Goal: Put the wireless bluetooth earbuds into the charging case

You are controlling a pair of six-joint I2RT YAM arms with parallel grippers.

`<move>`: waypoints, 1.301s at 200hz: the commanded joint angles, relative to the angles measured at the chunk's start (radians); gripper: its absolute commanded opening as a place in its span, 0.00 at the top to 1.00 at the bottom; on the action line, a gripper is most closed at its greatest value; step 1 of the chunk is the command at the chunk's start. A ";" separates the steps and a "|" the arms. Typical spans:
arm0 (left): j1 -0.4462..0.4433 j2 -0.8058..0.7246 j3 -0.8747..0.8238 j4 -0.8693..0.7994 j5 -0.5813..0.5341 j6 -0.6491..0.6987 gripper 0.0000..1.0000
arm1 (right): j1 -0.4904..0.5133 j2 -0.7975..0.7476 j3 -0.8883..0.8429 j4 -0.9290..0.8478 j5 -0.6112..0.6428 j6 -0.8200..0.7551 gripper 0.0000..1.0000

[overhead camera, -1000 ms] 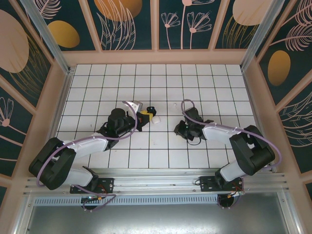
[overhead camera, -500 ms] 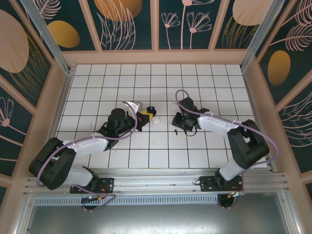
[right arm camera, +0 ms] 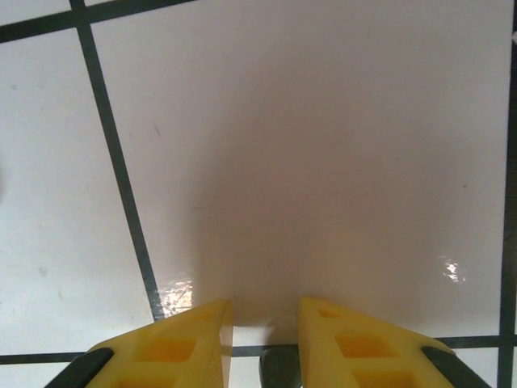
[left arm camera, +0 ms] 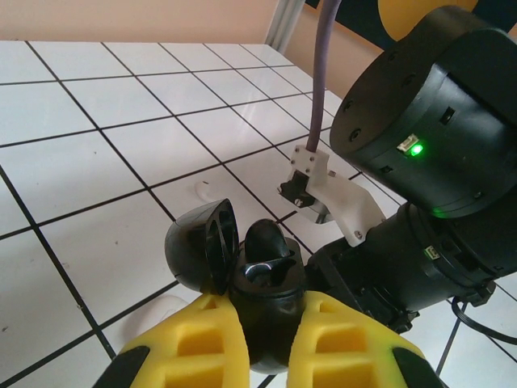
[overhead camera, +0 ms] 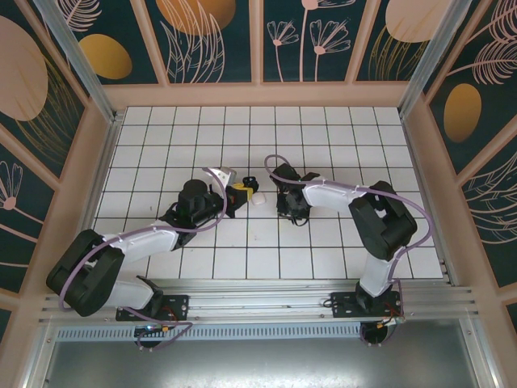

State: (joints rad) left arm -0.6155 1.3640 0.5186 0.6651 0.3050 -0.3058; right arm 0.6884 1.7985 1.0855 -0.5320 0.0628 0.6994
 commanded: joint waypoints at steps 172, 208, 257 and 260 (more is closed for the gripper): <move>-0.004 -0.075 -0.040 0.076 0.002 0.102 1.00 | 0.031 -0.056 0.076 -0.194 0.159 -0.021 0.91; -0.014 -0.078 -0.061 0.170 -0.005 0.189 1.00 | 0.068 -0.192 0.157 -0.269 0.288 0.023 0.94; -0.079 -0.048 -0.058 0.360 -0.082 0.384 1.00 | 0.190 -0.368 0.314 -0.237 0.494 -0.007 1.00; -0.081 -0.046 -0.056 0.369 -0.086 0.396 1.00 | 0.197 -0.376 0.320 -0.230 0.505 -0.011 1.00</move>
State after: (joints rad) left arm -0.6731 1.3022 0.4667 0.8509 0.2680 -0.0498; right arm 0.8322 1.5063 1.3403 -0.7593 0.4095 0.6971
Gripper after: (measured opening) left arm 0.070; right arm 0.070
